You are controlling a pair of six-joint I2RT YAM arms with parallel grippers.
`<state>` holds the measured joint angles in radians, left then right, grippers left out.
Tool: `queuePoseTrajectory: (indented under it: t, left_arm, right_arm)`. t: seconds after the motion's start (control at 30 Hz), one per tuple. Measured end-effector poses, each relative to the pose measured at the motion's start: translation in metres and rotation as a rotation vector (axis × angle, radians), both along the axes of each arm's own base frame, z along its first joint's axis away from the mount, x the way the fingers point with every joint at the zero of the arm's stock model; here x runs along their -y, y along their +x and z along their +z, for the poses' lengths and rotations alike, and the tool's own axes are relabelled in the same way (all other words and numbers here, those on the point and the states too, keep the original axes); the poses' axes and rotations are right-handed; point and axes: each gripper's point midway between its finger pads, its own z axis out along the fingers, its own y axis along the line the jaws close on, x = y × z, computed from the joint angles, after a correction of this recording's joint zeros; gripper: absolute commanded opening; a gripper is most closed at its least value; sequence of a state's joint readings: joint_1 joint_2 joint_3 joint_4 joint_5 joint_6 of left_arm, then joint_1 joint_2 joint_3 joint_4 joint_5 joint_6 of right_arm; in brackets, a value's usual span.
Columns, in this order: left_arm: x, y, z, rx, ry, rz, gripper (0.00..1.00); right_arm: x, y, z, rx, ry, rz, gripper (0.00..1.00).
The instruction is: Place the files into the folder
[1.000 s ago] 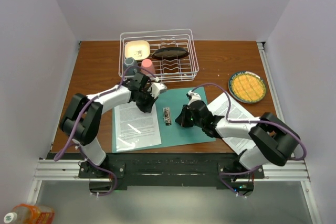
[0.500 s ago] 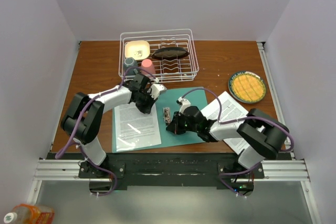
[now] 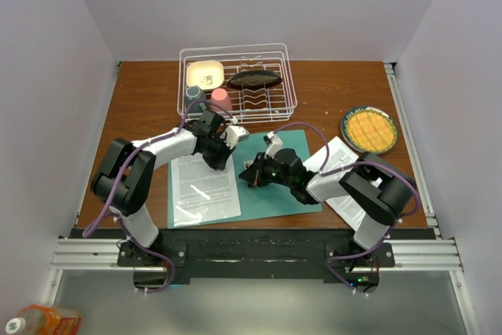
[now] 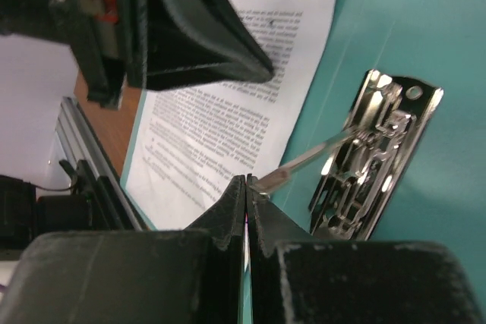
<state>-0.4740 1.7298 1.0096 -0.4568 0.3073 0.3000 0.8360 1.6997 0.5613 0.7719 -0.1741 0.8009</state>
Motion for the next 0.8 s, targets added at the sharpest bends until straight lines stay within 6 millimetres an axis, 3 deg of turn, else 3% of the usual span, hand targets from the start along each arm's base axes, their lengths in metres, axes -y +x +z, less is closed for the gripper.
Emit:
queuePoseTrajectory:
  t: [0.6,0.63,0.8]
  left_arm:
    - [-0.001,-0.001,0.001,0.014,0.0,-0.033,0.02]
    - [-0.001,-0.001,0.001,0.013,0.001,-0.033,0.02]
    - [-0.001,-0.002,0.002,0.016,0.0,-0.035,0.02]
  right_arm:
    - [-0.002,0.071,-0.008,-0.002,0.042,-0.097,0.0]
    - [-0.002,0.073,-0.01,-0.006,0.043,-0.098,0.01]
    - [0.007,0.085,-0.014,-0.038,0.032,-0.112,0.25]
